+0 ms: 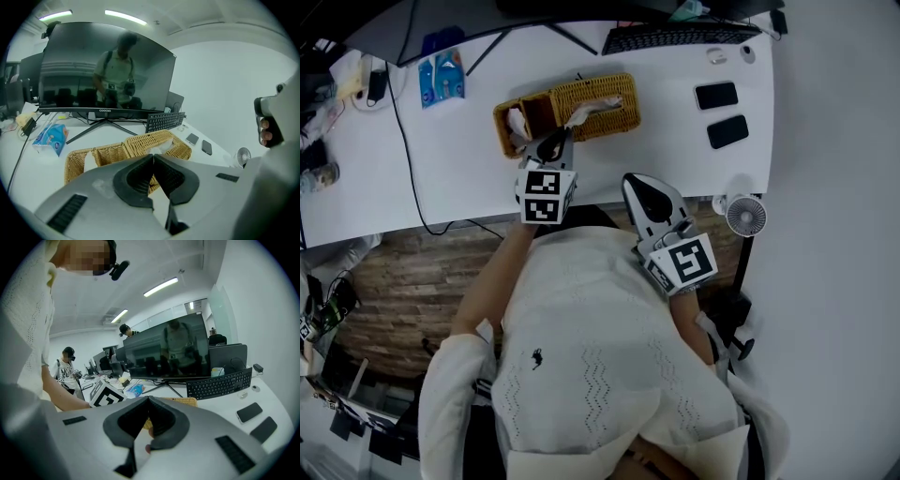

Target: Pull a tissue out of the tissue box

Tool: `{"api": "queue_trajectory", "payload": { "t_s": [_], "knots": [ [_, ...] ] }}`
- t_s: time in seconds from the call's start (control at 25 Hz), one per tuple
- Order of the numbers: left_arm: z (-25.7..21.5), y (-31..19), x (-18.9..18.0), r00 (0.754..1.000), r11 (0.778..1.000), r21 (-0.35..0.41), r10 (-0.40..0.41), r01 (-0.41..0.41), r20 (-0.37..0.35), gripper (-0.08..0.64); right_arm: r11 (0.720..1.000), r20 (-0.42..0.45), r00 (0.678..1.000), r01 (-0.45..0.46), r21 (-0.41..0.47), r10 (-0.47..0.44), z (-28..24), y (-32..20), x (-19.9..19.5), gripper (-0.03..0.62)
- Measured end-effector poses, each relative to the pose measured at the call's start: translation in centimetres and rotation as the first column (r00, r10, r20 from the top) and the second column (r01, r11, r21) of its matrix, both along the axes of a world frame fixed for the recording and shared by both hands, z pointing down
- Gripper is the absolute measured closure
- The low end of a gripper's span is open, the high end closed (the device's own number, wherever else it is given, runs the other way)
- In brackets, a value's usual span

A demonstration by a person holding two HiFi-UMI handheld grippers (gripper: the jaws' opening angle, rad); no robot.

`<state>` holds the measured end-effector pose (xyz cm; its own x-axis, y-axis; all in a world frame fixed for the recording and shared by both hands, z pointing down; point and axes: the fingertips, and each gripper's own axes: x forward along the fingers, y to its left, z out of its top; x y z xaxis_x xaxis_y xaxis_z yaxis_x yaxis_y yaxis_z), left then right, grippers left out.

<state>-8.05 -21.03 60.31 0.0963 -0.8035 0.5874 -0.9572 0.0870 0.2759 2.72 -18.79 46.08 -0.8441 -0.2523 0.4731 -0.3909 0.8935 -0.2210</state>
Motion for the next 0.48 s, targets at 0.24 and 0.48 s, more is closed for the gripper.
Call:
{"api": "queue_trajectory", "payload": {
  "t_s": [0.24, 0.48],
  "knots": [
    [-0.6, 0.6, 0.3, 1.0, 1.0, 0.012, -0.001, 0.0, 0.008, 0.546, 1.0, 0.002, 1.0, 0.003, 0.009, -0.003, -0.1, 0.8, 0.2, 0.591],
    [-1.0, 1.3, 0.5, 1.0, 1.0, 0.019, -0.013, 0.013, 0.017, 0.546, 1.0, 0.003, 1.0, 0.009, 0.017, -0.009, -0.3, 1.4, 0.6, 0.591]
  ]
}}
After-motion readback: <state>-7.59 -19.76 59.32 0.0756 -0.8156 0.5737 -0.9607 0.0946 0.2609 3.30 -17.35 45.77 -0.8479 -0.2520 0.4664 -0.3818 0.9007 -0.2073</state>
